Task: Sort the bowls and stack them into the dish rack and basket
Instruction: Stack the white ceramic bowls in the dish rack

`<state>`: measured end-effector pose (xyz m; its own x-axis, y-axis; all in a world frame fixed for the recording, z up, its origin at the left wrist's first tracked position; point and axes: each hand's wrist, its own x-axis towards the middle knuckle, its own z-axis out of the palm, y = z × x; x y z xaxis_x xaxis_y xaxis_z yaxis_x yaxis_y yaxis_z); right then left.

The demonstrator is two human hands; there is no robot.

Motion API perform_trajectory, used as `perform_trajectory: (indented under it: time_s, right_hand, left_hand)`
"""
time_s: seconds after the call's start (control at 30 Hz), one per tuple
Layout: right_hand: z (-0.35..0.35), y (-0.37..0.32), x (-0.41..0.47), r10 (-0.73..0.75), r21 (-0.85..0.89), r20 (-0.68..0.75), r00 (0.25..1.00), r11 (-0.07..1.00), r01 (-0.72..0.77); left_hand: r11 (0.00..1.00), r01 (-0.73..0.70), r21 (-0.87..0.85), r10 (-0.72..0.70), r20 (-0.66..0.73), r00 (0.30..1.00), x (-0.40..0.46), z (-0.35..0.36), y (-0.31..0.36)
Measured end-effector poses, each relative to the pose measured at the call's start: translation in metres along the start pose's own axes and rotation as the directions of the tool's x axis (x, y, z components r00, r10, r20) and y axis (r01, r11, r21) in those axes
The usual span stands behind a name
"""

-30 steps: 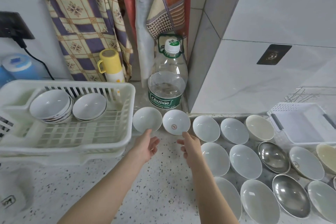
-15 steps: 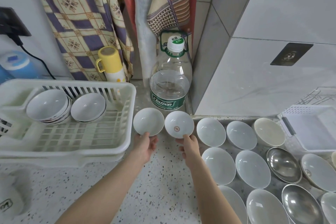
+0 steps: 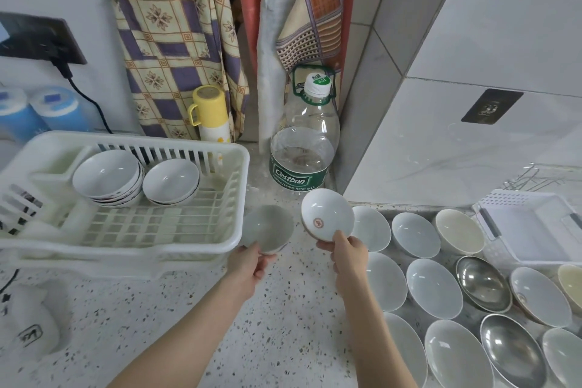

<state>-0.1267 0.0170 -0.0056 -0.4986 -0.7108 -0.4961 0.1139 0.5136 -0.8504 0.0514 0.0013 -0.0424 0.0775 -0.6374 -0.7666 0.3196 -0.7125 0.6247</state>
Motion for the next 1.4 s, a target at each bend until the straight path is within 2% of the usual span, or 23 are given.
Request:
perform_trajectory:
  time_s: [0.13,0.27,0.43,0.57,0.73,0.93,1.13,1.4]
  right_hand:
    - [-0.007,-0.018,-0.027,-0.071,0.02,-0.012,0.997,0.997,0.071]
    - [-0.008,-0.035,-0.056,-0.132,0.04,-0.039,0.991,0.99,0.133]
    - [-0.004,-0.062,-0.094,-0.229,0.134,-0.061,0.972,0.963,0.235]
    - [0.005,-0.083,-0.124,-0.279,0.229,-0.07,0.958,0.93,0.288]
    - [0.037,-0.096,-0.149,-0.322,0.289,-0.08,0.943,0.898,0.331]
    - [0.103,-0.084,-0.159,-0.252,0.228,0.026,0.967,0.944,0.239]
    - [0.164,-0.071,-0.153,-0.229,0.093,0.133,0.964,0.972,0.218]
    - [0.232,-0.077,-0.12,-0.172,-0.143,0.188,0.967,0.969,0.2]
  left_hand:
    - [0.969,-0.055,0.24,0.043,0.058,0.997,-0.024,-0.016,-0.003]
    - [0.882,-0.199,0.428,0.137,0.171,0.976,-0.055,-0.023,0.003]
    - [0.851,-0.331,0.409,0.207,0.318,0.925,-0.095,-0.029,0.027]
    - [0.851,-0.4,0.341,0.278,0.354,0.893,-0.117,-0.055,0.059]
    - [0.85,-0.451,0.273,0.382,0.273,0.883,-0.12,-0.113,0.1]
    - [0.867,-0.482,0.128,0.467,0.132,0.874,-0.104,-0.197,0.133]
    - [0.868,-0.489,0.086,0.489,0.029,0.872,-0.087,-0.247,0.159]
    - [0.879,-0.473,0.069,0.472,0.024,0.881,-0.07,-0.269,0.182]
